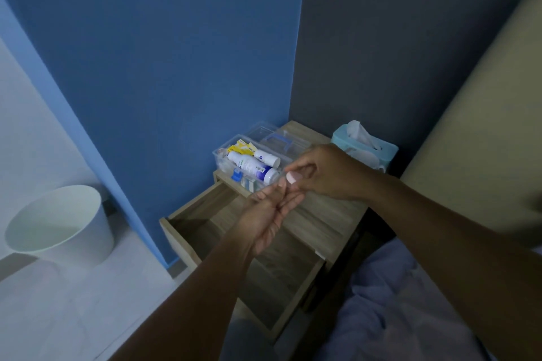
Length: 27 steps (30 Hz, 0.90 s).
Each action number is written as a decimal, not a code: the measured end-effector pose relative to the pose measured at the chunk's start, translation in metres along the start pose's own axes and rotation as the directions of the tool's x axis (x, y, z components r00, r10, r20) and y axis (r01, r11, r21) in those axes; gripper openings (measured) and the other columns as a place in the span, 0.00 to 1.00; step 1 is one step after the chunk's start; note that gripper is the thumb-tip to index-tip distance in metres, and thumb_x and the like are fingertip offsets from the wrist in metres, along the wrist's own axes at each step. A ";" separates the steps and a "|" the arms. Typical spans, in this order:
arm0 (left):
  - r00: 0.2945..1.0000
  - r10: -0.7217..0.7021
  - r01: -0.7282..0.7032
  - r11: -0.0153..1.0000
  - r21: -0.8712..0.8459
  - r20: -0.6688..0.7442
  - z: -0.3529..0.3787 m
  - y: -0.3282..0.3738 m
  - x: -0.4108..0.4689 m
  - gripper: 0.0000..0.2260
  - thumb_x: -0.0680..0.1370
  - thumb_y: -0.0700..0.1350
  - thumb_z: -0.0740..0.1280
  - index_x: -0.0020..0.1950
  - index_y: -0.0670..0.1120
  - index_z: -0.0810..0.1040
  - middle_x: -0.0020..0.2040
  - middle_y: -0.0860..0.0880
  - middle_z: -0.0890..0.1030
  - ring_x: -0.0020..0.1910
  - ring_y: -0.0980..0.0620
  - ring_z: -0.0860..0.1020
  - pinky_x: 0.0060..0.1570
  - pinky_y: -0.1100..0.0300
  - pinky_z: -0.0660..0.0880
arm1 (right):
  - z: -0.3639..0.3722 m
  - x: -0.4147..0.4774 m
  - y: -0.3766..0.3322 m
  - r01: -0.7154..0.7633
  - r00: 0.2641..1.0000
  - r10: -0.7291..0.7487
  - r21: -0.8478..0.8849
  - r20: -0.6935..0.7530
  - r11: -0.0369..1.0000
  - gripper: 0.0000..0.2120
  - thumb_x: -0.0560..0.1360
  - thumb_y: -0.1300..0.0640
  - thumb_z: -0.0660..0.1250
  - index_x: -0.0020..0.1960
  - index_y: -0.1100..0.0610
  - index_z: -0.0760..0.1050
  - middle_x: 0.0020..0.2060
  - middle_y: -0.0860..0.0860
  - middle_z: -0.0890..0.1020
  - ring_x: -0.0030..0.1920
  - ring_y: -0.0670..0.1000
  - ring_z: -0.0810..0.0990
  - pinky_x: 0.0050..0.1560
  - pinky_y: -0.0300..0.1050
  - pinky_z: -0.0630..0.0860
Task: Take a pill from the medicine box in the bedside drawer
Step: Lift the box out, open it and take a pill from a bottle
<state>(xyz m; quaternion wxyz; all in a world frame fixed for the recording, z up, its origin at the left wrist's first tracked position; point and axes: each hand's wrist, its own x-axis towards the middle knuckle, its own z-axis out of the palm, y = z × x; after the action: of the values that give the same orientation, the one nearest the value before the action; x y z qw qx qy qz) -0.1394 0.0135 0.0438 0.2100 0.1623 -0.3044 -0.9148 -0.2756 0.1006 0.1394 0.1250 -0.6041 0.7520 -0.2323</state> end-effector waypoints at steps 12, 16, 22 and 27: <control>0.990 -0.137 0.134 0.984 -0.115 -0.019 -0.031 -0.026 0.046 0.20 0.75 0.37 0.67 0.67 0.38 0.74 0.57 0.38 0.83 0.57 0.44 0.82 0.58 0.54 0.79 | 0.042 -0.020 0.095 -0.205 0.817 0.424 0.491 -0.391 0.847 0.16 0.72 0.60 0.77 0.58 0.51 0.82 0.53 0.49 0.83 0.48 0.40 0.82 0.47 0.30 0.77; 0.993 -0.113 0.113 0.994 0.002 -0.020 -0.042 -0.043 0.070 0.19 0.74 0.37 0.70 0.64 0.36 0.75 0.55 0.41 0.84 0.58 0.45 0.82 0.55 0.57 0.80 | 0.088 -0.033 0.135 -0.320 0.702 0.622 0.627 -0.347 0.711 0.16 0.68 0.65 0.78 0.46 0.47 0.79 0.45 0.51 0.85 0.42 0.44 0.83 0.45 0.38 0.78; 0.995 -0.048 0.072 0.950 0.305 -0.084 -0.064 -0.071 0.114 0.15 0.73 0.37 0.72 0.59 0.40 0.79 0.52 0.44 0.86 0.54 0.47 0.84 0.56 0.54 0.79 | 0.154 -0.041 0.181 -0.407 0.616 0.707 0.629 -0.347 0.663 0.07 0.67 0.60 0.80 0.38 0.53 0.83 0.34 0.42 0.86 0.36 0.36 0.83 0.41 0.27 0.76; 0.987 0.154 -0.108 0.500 0.860 0.034 -0.083 -0.085 0.139 0.16 0.76 0.41 0.70 0.64 0.44 0.76 0.56 0.50 0.82 0.51 0.62 0.80 0.51 0.67 0.77 | 0.183 -0.046 0.200 -0.474 0.630 0.663 0.475 -0.404 0.741 0.04 0.70 0.54 0.78 0.44 0.51 0.85 0.45 0.43 0.87 0.48 0.42 0.85 0.53 0.37 0.79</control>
<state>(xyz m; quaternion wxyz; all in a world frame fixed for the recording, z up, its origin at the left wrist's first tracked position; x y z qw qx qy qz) -0.2477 -0.0321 -0.0966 0.1779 0.2428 -0.7231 -0.6217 -0.3486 0.1409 -0.1223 0.0689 -0.2084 0.8588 -0.4629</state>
